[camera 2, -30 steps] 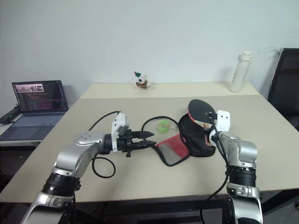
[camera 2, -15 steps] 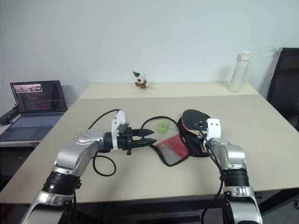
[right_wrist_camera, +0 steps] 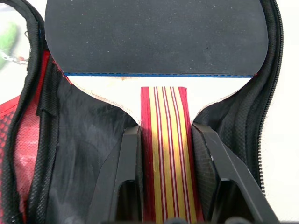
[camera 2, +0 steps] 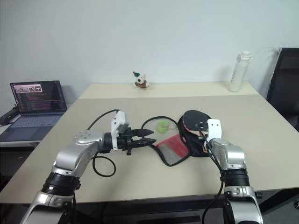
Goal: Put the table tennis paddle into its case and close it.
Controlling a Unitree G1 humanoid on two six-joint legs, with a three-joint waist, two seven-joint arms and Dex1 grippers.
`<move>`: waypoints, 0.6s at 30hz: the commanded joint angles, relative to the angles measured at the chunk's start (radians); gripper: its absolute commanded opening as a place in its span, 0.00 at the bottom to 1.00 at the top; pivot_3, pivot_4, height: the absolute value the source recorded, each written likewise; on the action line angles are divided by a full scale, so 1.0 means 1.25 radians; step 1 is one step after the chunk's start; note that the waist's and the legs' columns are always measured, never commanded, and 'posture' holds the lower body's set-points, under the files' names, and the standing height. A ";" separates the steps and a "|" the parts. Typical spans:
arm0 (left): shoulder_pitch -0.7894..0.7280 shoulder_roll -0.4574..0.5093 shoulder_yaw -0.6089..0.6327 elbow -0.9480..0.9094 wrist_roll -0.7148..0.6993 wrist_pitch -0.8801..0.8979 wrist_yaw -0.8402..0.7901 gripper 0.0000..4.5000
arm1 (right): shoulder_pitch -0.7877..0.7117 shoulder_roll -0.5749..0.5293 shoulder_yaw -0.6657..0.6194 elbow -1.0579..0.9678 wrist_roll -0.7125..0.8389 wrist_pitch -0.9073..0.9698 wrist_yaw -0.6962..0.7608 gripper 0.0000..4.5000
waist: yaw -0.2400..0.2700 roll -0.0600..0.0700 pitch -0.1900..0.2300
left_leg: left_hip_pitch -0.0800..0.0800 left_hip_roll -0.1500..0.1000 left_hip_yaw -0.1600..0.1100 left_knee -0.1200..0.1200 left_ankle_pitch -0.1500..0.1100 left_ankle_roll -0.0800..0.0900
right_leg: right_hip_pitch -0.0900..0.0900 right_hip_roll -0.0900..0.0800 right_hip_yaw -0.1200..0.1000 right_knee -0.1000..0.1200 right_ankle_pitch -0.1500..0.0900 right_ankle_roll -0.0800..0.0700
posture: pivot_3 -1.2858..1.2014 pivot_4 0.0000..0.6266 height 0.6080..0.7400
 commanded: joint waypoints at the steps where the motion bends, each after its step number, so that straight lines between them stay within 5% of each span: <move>1: -0.006 0.006 0.020 -0.007 0.003 -0.015 0.012 0.46 | 0.003 0.009 -0.005 -0.095 0.019 0.023 -0.001 0.51 | 0.000 0.000 0.000 | 0.000 0.000 0.000 0.000 0.000 0.000 | 0.000 0.000 0.000 0.000 0.000 0.000 | 0.52 0.24 1.00; 7: -0.005 0.003 0.021 0.028 0.028 -0.034 0.043 0.46 | 0.041 -0.021 0.029 -0.262 0.034 0.116 0.031 0.94 | 0.001 0.000 0.000 | 0.000 0.000 0.000 0.000 0.000 0.000 | 0.000 0.000 0.000 0.000 0.000 0.000 | 0.52 0.24 1.00; 15: -0.026 0.005 0.021 0.201 0.107 -0.093 0.110 0.46 | 0.062 -0.195 0.031 -0.531 0.226 0.174 0.299 0.94 | 0.002 0.000 0.000 | 0.000 0.000 -0.001 0.000 0.000 0.000 | 0.000 0.000 -0.001 0.000 0.000 0.000 | 0.52 0.24 1.00; 18: -0.042 -0.005 0.019 0.261 0.126 -0.118 0.122 0.32 | 0.057 -0.238 0.017 -0.548 0.269 0.172 0.347 0.94 | 0.002 -0.001 0.000 | 0.000 0.000 -0.001 0.000 0.000 0.000 | 0.000 0.000 -0.002 -0.001 0.000 0.001 | 0.52 0.24 1.00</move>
